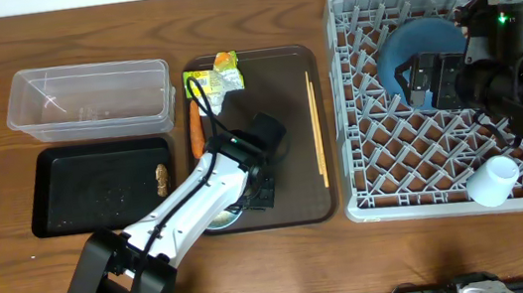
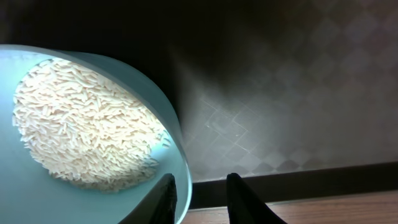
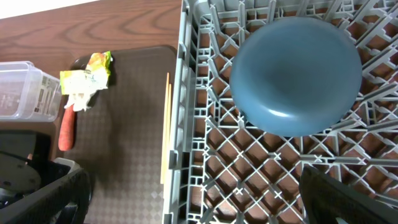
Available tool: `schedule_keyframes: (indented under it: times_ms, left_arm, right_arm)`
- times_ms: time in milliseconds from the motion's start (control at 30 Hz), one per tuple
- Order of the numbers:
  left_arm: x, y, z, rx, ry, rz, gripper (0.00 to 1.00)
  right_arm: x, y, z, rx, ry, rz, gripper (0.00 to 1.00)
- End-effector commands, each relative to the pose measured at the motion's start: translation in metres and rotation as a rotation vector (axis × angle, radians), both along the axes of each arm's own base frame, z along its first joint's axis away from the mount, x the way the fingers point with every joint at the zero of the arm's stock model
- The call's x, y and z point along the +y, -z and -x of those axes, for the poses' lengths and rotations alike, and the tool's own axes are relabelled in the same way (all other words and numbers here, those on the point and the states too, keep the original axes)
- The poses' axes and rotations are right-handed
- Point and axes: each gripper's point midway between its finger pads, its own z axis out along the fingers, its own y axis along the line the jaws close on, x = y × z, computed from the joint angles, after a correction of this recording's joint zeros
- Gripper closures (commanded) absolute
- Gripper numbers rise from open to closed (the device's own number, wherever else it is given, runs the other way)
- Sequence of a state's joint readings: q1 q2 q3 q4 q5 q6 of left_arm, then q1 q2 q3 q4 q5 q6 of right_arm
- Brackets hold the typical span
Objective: Sort waste into correct bins and load items into the dishwasher rack
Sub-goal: 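Lower left gripper to the light-blue rice bowl and grasp its rim, then lift the rice bowl with left gripper and carry it over the black tray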
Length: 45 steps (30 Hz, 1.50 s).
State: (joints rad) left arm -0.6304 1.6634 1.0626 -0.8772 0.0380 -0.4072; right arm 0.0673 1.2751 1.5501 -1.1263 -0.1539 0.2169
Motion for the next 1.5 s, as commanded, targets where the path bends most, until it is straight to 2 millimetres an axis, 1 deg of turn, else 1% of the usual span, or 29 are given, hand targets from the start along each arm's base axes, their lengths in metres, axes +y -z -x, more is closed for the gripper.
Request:
schedule_keyframes:
  times_ms: [0, 100, 200, 333, 367, 433, 500, 533, 600, 800, 867, 1467]
  left_arm:
    - [0.006, 0.001, -0.004, -0.020, 0.001, -0.034, 0.72]
    - [0.014, 0.003, -0.007, -0.045, 0.001, -0.077, 0.72]
    - [0.016, 0.008, -0.005, -0.045, 0.001, -0.079, 0.72]
    - [0.009, 0.016, -0.002, -0.034, 0.001, -0.032, 0.72]
    - [0.008, 0.019, 0.000, -0.031, 0.001, -0.024, 0.73]
    - [0.009, 0.023, 0.004, -0.020, 0.001, -0.019, 0.79]
    - [0.010, 0.026, 0.007, -0.009, 0.001, -0.021, 0.91]
    - [0.010, 0.026, 0.007, -0.008, 0.002, -0.022, 0.94]
    - [0.009, 0.026, 0.006, -0.016, 0.002, -0.017, 0.94]
    - [-0.001, 0.025, -0.008, -0.072, 0.028, 0.023, 0.94]
    - [-0.002, 0.025, -0.009, -0.074, 0.051, 0.024, 0.94]
    - [-0.004, 0.025, -0.013, -0.092, 0.050, 0.035, 0.92]
  right_arm:
    - [-0.001, 0.000, 0.000, 0.004, 0.013, -0.012, 0.01]
    - [-0.001, 0.000, 0.000, 0.005, 0.013, -0.013, 0.01]
    - [-0.001, 0.000, 0.000, 0.004, 0.013, -0.012, 0.01]
    - [-0.001, 0.000, 0.000, 0.004, 0.013, -0.012, 0.01]
    - [-0.001, 0.000, 0.000, 0.004, 0.013, -0.012, 0.01]
    - [-0.001, 0.000, 0.000, 0.004, 0.013, -0.012, 0.01]
    - [-0.001, 0.000, 0.000, 0.004, 0.013, -0.012, 0.01]
    - [-0.001, 0.000, 0.000, 0.004, 0.013, -0.012, 0.01]
    - [-0.001, 0.000, 0.000, 0.003, 0.013, -0.012, 0.01]
    - [-0.001, 0.000, 0.000, 0.004, 0.013, -0.012, 0.01]
    - [-0.001, 0.000, 0.000, 0.004, 0.013, -0.012, 0.01]
    - [-0.001, 0.000, 0.000, 0.004, 0.013, -0.013, 0.01]
